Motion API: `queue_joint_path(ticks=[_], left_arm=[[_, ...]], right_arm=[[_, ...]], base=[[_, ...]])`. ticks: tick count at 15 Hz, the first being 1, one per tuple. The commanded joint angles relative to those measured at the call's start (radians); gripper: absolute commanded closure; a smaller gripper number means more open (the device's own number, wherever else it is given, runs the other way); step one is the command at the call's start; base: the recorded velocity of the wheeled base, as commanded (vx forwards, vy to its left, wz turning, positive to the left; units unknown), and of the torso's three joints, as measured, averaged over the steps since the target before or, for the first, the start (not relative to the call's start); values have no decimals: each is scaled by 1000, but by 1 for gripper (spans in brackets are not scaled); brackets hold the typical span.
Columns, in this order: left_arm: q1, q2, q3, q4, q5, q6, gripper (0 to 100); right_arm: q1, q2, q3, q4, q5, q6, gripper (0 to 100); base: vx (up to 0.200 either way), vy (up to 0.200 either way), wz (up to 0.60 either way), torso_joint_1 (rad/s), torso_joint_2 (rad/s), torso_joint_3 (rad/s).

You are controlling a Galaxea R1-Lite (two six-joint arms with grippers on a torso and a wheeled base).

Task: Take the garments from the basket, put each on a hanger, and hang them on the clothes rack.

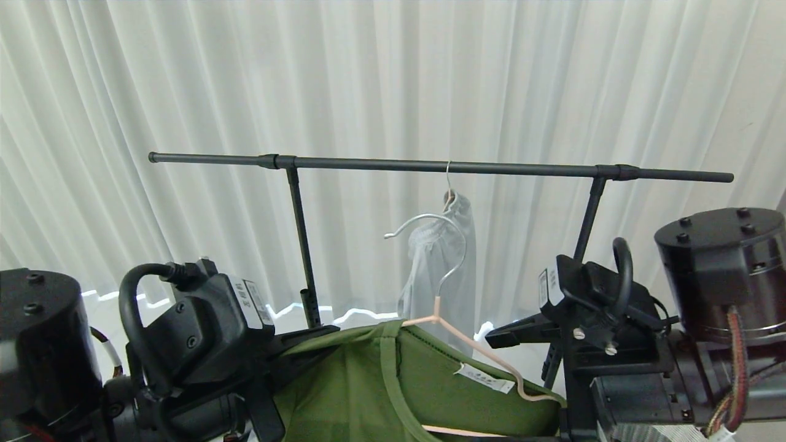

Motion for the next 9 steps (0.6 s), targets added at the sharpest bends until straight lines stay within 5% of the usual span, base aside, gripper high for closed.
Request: queue_joint_path(ticks=[1, 9], left_arm=[[-2, -11, -2, -1, -1, 2, 100], [-33, -42, 7, -1, 1, 2, 100]], right_arm=[[0, 49, -6, -3, 6, -2, 0], [-17, 106, -25, -8, 28, -5, 0]], base=[[0, 0, 0, 0, 0, 0], [0, 0, 0, 0, 0, 0]])
